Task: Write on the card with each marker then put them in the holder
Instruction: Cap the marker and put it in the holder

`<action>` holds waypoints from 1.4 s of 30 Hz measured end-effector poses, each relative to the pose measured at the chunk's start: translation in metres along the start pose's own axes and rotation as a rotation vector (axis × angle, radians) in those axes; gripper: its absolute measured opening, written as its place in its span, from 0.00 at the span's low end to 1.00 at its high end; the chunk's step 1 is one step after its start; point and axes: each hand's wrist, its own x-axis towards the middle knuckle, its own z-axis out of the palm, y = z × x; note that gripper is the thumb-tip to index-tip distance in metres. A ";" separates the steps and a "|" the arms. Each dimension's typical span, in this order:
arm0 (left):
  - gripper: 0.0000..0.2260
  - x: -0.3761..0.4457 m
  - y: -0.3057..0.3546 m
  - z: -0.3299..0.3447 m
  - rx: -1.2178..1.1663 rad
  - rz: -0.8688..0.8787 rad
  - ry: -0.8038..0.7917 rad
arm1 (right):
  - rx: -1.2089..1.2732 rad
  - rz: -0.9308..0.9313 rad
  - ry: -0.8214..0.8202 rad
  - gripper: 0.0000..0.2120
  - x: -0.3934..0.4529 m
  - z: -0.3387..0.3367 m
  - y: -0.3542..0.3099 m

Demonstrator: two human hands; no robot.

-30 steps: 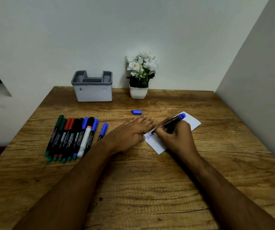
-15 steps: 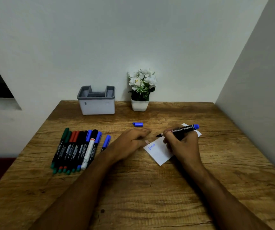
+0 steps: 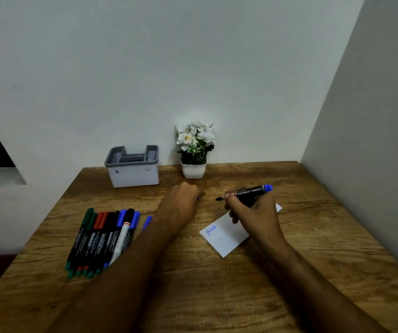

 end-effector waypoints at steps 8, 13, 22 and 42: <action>0.09 0.002 0.003 0.003 -0.404 -0.281 0.269 | 0.034 -0.031 -0.004 0.05 -0.001 0.005 0.005; 0.04 -0.005 0.015 -0.017 -1.622 -0.766 0.159 | 0.093 -0.083 -0.014 0.08 -0.008 0.010 0.007; 0.07 -0.014 0.022 -0.013 -1.943 -0.860 -0.018 | 0.103 -0.096 -0.027 0.04 -0.009 0.010 0.011; 0.12 -0.006 0.039 -0.020 -1.996 -0.849 0.153 | 0.208 -0.141 0.084 0.11 0.009 0.018 0.023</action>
